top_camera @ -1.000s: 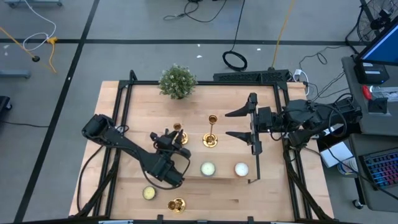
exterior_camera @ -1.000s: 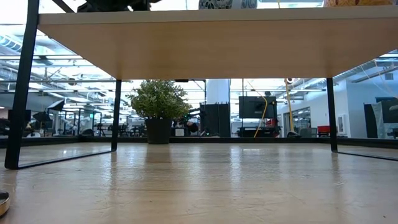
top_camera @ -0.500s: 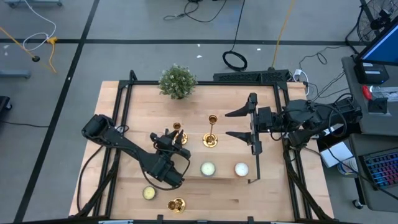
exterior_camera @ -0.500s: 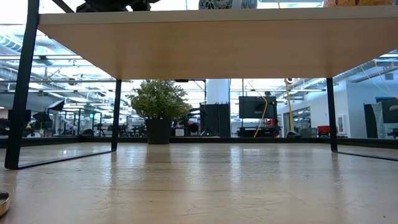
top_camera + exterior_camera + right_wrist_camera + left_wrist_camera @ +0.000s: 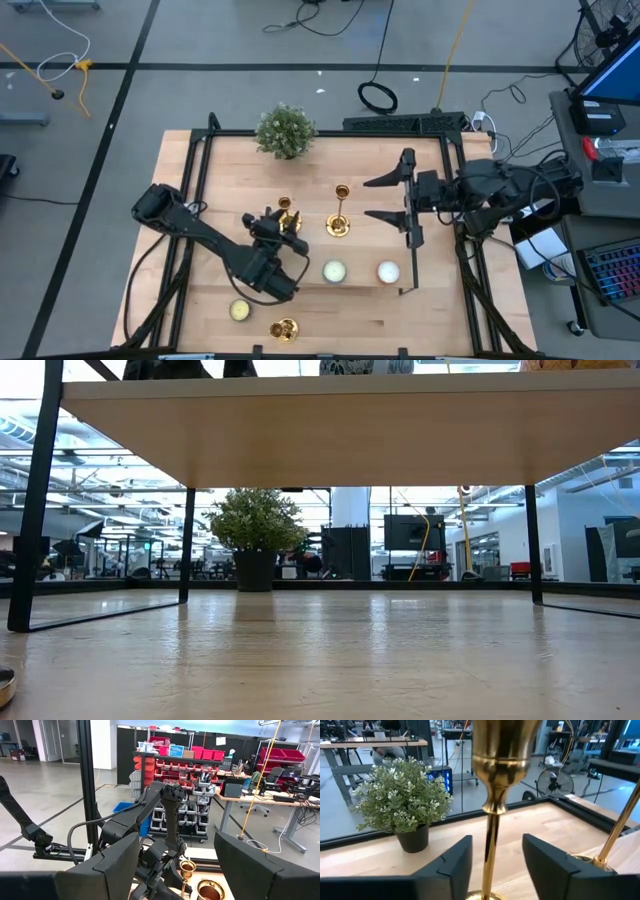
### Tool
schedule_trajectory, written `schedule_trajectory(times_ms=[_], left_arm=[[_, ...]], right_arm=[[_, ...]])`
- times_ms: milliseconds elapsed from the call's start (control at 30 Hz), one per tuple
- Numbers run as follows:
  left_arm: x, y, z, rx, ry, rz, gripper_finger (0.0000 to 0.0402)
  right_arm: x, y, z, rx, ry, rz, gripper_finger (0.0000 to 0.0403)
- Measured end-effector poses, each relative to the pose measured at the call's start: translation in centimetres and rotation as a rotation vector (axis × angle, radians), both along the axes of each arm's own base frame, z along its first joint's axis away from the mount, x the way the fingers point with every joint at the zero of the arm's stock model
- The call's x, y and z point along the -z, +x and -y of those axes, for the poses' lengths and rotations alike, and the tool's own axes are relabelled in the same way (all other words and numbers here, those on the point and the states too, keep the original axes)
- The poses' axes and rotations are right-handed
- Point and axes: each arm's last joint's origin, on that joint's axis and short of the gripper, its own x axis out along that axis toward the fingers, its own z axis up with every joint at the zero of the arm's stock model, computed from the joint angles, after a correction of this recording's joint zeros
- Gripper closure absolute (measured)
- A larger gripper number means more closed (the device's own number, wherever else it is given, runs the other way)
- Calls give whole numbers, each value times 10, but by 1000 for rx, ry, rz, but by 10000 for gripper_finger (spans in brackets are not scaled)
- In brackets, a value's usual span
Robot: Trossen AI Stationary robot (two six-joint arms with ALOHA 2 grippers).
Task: Pick & Place candle stick holders
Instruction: Put the red scented candle on the shelf aligned with the blue scented candle
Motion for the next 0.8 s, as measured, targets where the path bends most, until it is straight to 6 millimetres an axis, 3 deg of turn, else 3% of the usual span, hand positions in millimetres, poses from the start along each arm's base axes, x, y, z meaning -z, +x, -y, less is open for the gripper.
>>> schedule_trajectory(times_ms=[233, 567, 800], left_arm=[[-5, -3, -1, -20, -43, -38, 170], [-8, -21, 14, -13, -94, 18, 165], [-26, -27, 36, 49, -139, 40, 165]], right_arm=[[-1, -2, 1, 0, 9, 5, 145], [-1, -3, -2, -12, 35, 5, 145], [-2, -3, -2, -12, 51, 12, 145]])
